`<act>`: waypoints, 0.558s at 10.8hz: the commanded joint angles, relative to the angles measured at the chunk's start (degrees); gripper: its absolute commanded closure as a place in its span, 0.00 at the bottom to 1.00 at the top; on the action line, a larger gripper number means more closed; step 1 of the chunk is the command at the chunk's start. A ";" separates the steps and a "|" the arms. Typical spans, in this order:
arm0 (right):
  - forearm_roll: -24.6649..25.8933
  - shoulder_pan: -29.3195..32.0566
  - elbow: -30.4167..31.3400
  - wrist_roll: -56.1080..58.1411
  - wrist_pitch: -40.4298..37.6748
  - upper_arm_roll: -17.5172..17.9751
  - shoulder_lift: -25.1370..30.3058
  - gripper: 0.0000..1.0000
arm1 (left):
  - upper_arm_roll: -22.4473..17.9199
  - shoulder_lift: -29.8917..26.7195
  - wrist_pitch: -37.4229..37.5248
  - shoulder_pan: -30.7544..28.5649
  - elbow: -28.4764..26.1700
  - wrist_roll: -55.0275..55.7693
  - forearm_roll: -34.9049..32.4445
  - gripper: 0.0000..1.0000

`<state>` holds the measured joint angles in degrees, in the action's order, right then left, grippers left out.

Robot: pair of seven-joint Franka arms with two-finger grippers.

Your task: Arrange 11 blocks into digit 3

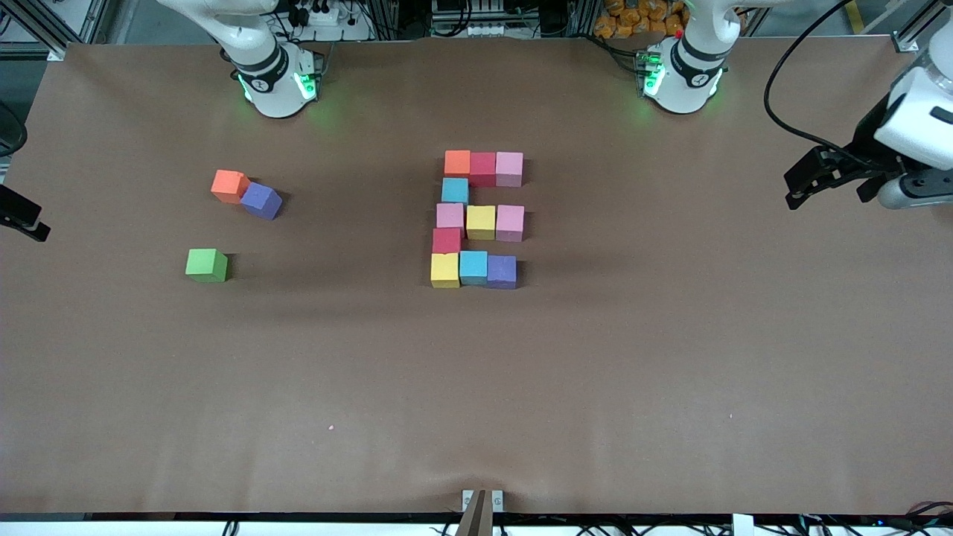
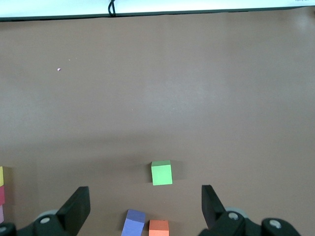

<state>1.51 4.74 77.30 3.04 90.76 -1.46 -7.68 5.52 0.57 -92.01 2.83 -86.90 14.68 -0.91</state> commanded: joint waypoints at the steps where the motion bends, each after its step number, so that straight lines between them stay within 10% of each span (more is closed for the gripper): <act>1: 0.25 0.01 0.13 -0.32 -1.54 0.05 0.21 0.00 | -0.42 -0.13 0.08 -0.02 -0.91 0.96 1.26 0.00; 6: 0.25 -0.08 0.13 -0.50 -3.74 0.05 0.12 0.00 | -0.33 0.22 0.25 0.33 -0.03 0.61 0.91 0.00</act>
<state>1.51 4.74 77.34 3.04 87.68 -1.46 -7.70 5.20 1.14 -92.05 3.01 -87.50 14.78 -0.49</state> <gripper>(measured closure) 0.000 0.000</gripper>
